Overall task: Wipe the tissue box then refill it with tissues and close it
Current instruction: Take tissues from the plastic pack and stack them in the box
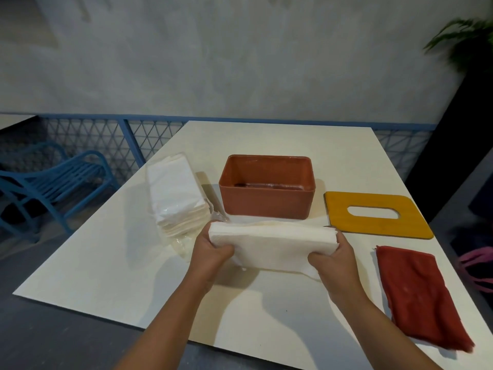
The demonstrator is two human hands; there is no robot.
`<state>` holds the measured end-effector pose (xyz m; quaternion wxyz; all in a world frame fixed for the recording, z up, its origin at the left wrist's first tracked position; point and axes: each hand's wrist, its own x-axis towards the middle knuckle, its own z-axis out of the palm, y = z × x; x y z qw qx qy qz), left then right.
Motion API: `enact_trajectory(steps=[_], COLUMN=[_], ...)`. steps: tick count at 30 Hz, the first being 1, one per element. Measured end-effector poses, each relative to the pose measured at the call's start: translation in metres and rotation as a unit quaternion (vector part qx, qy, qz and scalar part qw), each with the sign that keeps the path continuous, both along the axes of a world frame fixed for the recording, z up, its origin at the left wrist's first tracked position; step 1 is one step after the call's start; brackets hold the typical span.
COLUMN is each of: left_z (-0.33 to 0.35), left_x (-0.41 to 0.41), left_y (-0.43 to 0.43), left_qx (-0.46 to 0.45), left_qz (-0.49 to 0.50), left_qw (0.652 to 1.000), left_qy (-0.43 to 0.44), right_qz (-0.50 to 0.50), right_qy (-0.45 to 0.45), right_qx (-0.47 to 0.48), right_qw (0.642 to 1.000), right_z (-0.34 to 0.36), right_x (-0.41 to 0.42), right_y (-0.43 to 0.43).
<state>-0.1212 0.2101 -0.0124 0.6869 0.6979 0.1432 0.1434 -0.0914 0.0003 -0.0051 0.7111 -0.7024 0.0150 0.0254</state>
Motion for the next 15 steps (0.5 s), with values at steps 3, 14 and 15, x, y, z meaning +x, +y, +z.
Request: enact_trajectory(steps=[3,14,15], left_z=[0.0034,-0.0017,-0.0026], left_x=[-0.0005,-0.0018,-0.0024], left_y=[0.0011,0.0009,0.0018], left_qx=[-0.001,-0.011,-0.006], left_qz=[-0.007,0.003,-0.001], left_qw=[1.0,0.999,0.998], left_qy=[0.0,0.049,0.055], right_qz=[0.009,0.014,0.02], right_qy=[-0.007,0.007,0.012], right_qx=[-0.009,-0.024,-0.027], right_qw=[1.0,1.0,0.999], right_z=[0.0009,-0.0017,-0.0027], right_x=[0.0011,0.0062,0.0064], right_y=[-0.0018,-0.0003,-0.0008])
